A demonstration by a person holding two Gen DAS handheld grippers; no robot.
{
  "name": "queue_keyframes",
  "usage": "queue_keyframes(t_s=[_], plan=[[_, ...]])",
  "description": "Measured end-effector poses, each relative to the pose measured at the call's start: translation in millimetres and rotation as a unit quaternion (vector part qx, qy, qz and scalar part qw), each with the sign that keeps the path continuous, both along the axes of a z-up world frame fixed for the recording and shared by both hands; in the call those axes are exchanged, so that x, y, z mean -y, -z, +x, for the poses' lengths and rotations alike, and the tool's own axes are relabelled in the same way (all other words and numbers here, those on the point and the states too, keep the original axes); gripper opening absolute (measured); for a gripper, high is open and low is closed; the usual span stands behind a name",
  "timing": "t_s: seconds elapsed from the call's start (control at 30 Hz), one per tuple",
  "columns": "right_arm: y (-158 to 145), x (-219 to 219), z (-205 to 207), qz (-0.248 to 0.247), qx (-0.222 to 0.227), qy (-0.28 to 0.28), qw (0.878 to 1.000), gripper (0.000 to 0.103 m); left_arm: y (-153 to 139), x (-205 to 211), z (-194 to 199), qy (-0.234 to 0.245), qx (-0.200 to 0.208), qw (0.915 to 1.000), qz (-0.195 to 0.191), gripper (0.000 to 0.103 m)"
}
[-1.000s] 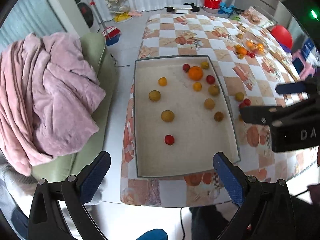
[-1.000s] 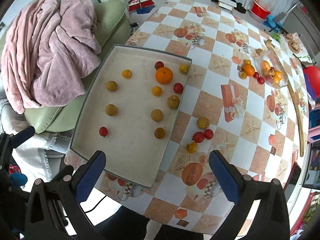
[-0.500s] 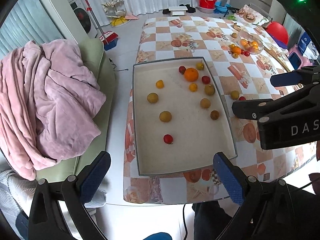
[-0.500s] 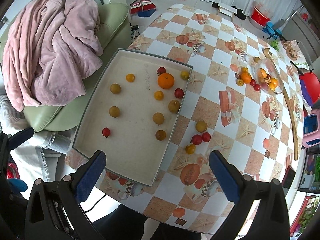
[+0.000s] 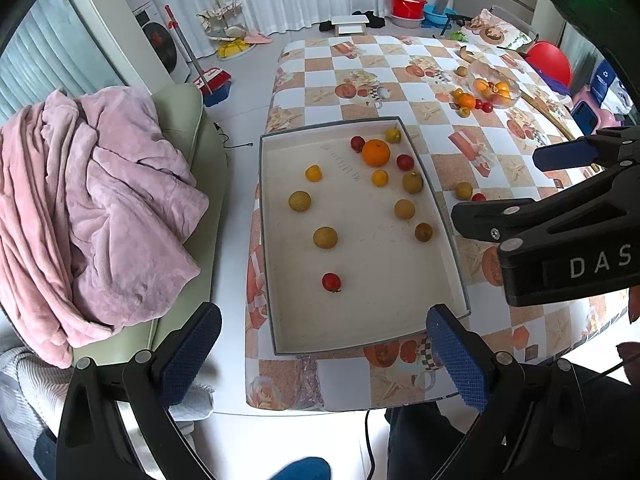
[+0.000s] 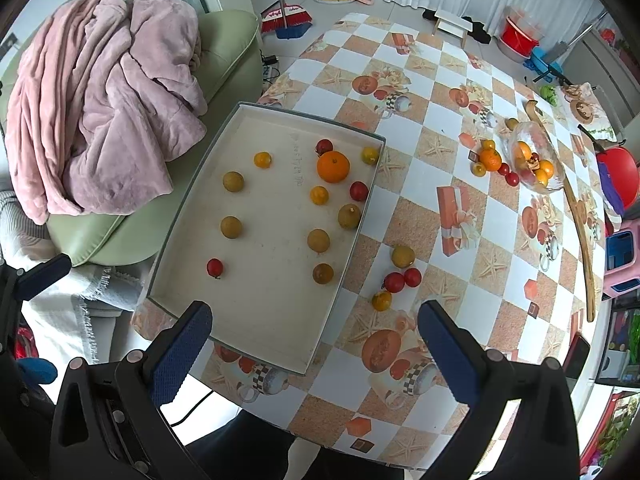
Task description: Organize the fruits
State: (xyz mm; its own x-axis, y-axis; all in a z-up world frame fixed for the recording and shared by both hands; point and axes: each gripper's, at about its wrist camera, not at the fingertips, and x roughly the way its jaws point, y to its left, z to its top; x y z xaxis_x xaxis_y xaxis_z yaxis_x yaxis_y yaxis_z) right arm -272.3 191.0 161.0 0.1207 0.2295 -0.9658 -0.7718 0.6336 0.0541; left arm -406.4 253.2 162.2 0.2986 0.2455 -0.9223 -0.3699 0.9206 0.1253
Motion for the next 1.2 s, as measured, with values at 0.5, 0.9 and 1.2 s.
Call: queue_keyframes(t_s=[0.5,0.9,1.2], plan=[[-0.9,0.3,0.8,0.0,0.002,0.001,1.0,0.103,1.0,3.0,4.5,0.013,0.003,0.9999,-0.003,0.103],[5.0,-0.5,-0.5,-0.005,0.004,0.016,1.0,0.103,10.0,3.1,8.7,0.027,0.0,0.9995,-0.016,0.103],[19.7,-2.2,-0.5,-0.016,-0.004,0.032,0.999,0.103,30.0,-3.1,10.8,0.022,-0.019,0.9991,-0.032,0.103]])
